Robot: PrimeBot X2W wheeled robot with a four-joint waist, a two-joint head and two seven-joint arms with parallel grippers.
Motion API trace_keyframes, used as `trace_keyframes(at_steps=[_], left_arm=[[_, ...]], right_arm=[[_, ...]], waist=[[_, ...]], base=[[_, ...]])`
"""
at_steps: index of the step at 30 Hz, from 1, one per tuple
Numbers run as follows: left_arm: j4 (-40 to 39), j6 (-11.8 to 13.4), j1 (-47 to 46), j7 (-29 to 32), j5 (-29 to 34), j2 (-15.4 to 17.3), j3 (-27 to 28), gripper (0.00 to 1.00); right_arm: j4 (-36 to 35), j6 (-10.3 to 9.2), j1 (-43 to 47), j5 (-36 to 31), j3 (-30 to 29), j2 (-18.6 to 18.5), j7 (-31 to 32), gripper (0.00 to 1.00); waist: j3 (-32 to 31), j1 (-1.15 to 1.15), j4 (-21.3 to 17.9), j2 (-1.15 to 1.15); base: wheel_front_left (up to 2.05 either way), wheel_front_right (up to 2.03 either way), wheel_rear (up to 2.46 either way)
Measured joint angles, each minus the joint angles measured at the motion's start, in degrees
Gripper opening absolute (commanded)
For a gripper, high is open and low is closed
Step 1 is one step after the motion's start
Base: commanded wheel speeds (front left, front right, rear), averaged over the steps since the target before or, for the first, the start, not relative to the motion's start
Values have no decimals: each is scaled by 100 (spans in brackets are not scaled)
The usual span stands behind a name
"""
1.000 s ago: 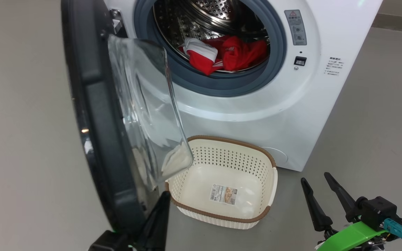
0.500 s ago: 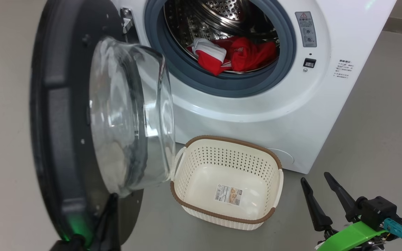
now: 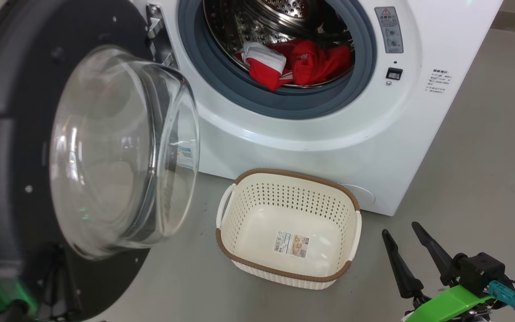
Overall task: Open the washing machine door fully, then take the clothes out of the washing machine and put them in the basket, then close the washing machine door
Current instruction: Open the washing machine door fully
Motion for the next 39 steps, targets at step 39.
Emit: trace_keyframes(at_steps=[39], left_arm=[[1537, -746, -2074, -8, 971, 282, 3193, 0]], right_arm=[[-82, 0, -472, -49, 47, -328, -1, 100]], waist=[[851, 0, -224, 0]], base=[[0, 0, 0]])
